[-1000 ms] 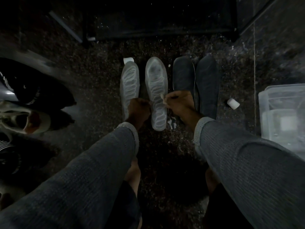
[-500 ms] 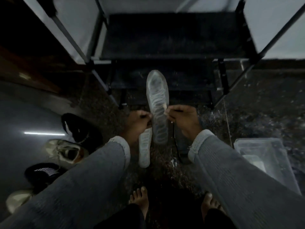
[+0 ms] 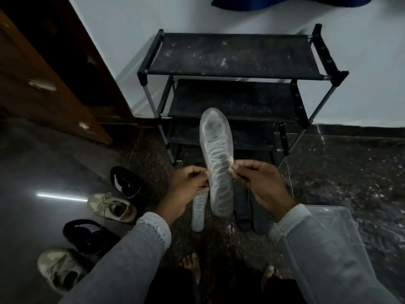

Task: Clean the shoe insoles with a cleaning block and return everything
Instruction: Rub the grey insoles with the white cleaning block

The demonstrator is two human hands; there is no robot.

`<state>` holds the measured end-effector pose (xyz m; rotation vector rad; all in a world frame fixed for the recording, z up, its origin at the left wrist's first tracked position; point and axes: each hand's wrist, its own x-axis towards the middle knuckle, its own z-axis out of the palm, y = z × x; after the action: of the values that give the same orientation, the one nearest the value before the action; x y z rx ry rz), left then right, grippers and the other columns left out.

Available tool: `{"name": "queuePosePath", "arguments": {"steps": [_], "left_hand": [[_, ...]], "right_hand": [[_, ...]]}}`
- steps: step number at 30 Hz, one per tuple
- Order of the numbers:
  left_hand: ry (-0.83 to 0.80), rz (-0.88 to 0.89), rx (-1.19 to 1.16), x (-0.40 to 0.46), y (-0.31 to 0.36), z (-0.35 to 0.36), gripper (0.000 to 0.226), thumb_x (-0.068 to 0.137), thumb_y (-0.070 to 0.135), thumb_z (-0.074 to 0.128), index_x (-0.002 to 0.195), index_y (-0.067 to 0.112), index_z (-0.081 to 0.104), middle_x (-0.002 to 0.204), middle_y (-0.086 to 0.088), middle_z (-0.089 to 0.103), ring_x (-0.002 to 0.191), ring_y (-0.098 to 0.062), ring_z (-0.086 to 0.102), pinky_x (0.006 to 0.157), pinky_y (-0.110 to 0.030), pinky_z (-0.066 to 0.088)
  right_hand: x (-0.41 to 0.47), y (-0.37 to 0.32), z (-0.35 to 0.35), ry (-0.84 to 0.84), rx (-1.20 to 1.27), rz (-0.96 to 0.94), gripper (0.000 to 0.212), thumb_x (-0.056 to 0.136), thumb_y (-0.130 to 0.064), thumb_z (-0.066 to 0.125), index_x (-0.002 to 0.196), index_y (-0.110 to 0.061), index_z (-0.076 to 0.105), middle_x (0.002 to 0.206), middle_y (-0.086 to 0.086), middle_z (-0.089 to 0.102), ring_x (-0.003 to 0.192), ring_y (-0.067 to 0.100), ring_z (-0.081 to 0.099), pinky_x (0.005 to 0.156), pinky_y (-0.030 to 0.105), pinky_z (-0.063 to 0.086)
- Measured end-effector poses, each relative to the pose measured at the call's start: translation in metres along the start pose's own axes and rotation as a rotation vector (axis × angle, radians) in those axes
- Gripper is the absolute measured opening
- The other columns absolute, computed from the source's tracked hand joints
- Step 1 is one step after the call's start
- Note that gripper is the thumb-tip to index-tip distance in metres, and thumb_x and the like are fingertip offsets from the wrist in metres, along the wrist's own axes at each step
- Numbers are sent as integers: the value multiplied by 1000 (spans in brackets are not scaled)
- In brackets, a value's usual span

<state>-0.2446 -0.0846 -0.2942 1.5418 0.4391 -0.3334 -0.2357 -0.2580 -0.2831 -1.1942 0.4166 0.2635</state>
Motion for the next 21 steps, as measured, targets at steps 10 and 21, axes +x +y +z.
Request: {"name": "queuePosePath", "arguments": {"steps": [10,21], "left_hand": [[-125,53,-1,-18,11,9,9,92,12,63,96,5,66,86,-3,70,76,-7,70,71,-24,58],[-150,92,20,-5,22,20,7,91,14,64,93,9,67,81,2,69,75,-5,67,76,-29,59]], "right_hand": [[-10,-26,-23,-98,48,119,11,85,5,61,95,7,66,78,12,73,71,15,72,65,18,58],[3,-38,-17,-95,47,72,29,68,-8,68,94,6,68,82,14,74,76,17,72,68,18,57]]}}
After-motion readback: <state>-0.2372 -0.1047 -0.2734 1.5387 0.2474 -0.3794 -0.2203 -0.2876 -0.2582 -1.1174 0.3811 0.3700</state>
